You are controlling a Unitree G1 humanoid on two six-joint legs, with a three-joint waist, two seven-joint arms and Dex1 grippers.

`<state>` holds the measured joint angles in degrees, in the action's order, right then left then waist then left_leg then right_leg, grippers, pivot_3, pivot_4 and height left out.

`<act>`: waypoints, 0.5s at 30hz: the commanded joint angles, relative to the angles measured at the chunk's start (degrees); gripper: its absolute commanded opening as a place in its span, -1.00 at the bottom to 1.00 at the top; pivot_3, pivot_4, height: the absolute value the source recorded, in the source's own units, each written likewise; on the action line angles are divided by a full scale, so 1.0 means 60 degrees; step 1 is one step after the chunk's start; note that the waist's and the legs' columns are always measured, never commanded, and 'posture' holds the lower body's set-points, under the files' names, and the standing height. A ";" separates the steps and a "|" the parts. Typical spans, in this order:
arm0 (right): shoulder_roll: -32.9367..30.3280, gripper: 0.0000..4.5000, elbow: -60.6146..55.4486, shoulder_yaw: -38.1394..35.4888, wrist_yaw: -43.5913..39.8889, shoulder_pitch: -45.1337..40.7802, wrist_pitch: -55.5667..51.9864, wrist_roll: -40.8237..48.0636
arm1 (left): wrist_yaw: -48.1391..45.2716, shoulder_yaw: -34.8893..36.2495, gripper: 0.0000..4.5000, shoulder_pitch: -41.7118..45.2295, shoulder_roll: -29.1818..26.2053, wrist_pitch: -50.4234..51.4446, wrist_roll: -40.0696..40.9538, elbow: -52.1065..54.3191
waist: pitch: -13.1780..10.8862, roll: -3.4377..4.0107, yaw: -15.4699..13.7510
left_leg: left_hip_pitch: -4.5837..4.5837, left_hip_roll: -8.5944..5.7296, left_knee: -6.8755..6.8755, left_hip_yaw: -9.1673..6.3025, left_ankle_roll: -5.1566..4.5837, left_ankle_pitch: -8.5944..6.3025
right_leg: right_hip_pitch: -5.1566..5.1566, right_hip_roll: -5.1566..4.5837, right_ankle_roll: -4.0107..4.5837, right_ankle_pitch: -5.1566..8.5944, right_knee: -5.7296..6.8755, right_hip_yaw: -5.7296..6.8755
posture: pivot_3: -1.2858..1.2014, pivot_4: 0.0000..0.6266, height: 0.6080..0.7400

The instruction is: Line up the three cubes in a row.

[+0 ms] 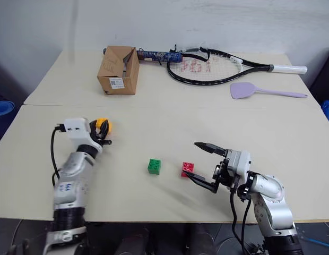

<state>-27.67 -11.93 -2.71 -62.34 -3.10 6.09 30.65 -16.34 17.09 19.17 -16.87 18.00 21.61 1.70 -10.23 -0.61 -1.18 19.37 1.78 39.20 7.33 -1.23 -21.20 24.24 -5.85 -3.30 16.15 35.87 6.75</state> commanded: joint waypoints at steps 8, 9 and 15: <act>-0.0910 1.00 -0.0513 -0.0806 -0.0175 -0.0012 -0.0459 0.0538 | -1.1505 -0.2324 -0.35 0.0618 -0.5641 -0.1602 0.0752 -0.1930 | -0.0002 0.0042 0.0177 | 0.0029 -0.0012 0.0002 0.0008 0.0011 0.0000 | 0.0030 0.0018 0.0018 0.0012 -0.0006 -0.0002 | 0.03 -0.52 1.00; -0.0961 1.00 -0.0506 -0.0846 -0.0206 -0.0017 -0.0501 0.0558 | -1.1823 -0.2463 -0.35 0.0843 -0.5564 -0.2130 0.0590 -0.2248 | -0.0004 0.0040 0.0167 | 0.0031 -0.0010 0.0002 0.0008 0.0010 0.0001 | 0.0030 0.0018 0.0018 0.0012 -0.0008 -0.0003 | 0.03 -0.52 1.00; -0.1209 1.00 -0.0860 -0.1139 -0.0103 0.0329 -0.0708 0.0605 | -1.2693 -0.3776 -0.35 0.1994 -0.5080 -0.3542 0.0094 -0.4253 | -0.0009 0.0029 0.0190 | 0.0054 -0.0003 0.0005 0.0002 0.0007 0.0003 | 0.0045 0.0019 0.0015 0.0010 0.0018 -0.0002 | 0.03 -0.52 1.00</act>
<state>-33.88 -13.96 -7.70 -63.35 -1.95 2.20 33.12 -86.08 -4.30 30.13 -47.65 -0.65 22.90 -20.92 -10.28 -0.44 -0.04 19.71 1.76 39.22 7.35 -1.19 -21.18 24.53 -5.71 -3.21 16.21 36.00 6.75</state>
